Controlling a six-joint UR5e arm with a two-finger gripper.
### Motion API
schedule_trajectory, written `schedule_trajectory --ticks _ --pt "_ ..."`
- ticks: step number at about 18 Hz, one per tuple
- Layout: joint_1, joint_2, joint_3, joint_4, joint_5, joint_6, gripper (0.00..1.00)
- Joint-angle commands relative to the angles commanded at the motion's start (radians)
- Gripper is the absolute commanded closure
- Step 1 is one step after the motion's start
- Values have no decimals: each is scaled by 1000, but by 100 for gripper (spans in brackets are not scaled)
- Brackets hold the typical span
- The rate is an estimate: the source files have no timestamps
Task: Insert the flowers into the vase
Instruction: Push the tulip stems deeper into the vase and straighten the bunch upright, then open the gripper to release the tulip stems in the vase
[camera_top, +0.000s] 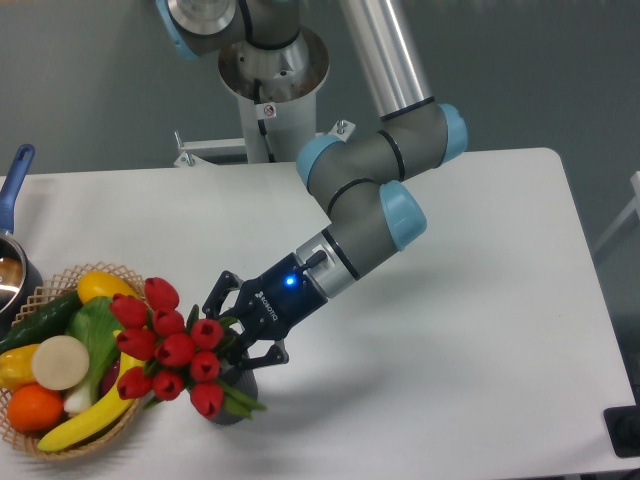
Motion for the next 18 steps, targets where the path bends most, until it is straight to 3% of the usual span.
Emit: schedule_trajectory --ticks 7,15,18 --pt "17 23 -38 0 -2 15 16" --pt "41 67 -78 0 0 17 4" --pt "75 115 -107 0 2 17 0"
